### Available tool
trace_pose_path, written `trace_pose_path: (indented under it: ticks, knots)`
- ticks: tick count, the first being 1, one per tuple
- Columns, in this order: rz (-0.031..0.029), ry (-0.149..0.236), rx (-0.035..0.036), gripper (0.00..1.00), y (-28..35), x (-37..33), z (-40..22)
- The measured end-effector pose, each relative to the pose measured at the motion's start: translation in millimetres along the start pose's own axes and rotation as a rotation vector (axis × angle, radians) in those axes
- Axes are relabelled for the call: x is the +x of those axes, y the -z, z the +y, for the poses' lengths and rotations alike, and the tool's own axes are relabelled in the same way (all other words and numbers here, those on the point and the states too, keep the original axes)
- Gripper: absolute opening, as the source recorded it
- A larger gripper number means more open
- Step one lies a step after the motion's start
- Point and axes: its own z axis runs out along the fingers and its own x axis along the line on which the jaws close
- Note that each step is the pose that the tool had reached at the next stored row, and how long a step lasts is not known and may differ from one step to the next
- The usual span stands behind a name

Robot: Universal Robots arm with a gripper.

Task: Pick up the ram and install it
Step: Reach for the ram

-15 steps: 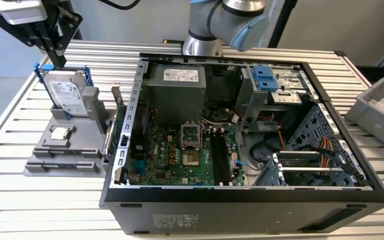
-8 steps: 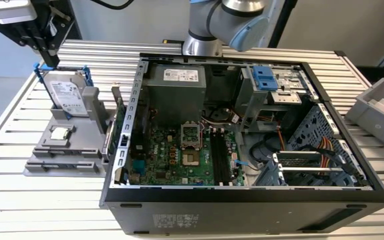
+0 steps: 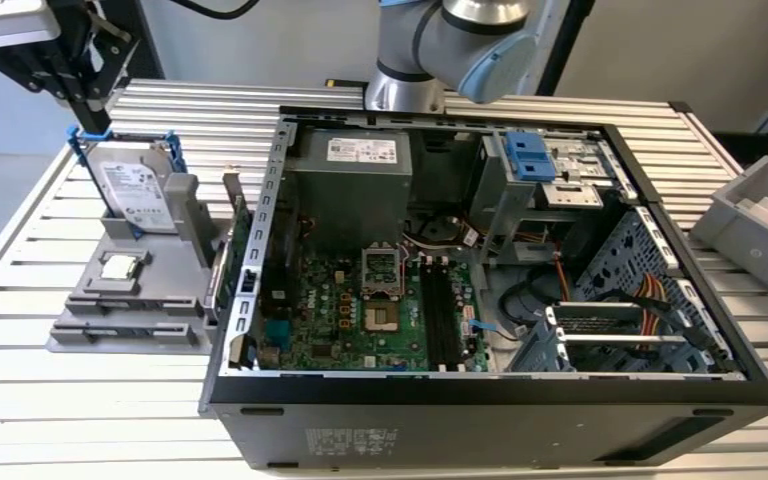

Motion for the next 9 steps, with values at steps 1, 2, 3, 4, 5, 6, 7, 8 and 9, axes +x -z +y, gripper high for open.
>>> trace_pose_path:
  ticks: [1, 2, 3, 4, 5, 6, 7, 8, 9]
  knots:
    - [0.0, 0.0, 0.0, 0.0, 0.0, 0.0, 0.0]
    - [0.0, 0.0, 0.0, 0.0, 0.0, 0.1, 0.0]
    - [0.0, 0.0, 0.0001, 0.0, 0.0, 0.2, 0.0]
    - [0.0, 0.0, 0.0, 0.0, 0.0, 0.2, 0.0]
    - [0.0, 0.0, 0.0, 0.0, 0.0, 0.2, -0.1]
    - [0.0001, 0.0, 0.0001, 0.0, 0.0, 0.3, -0.2]
    - [0.0, 0.0, 0.0, 0.0, 0.0, 0.3, -0.5]
    - [0.0, 0.0, 0.0, 0.0, 0.0, 0.2, -1.0]
    - [0.0, 0.0, 0.0, 0.0, 0.1, 0.2, -1.8]
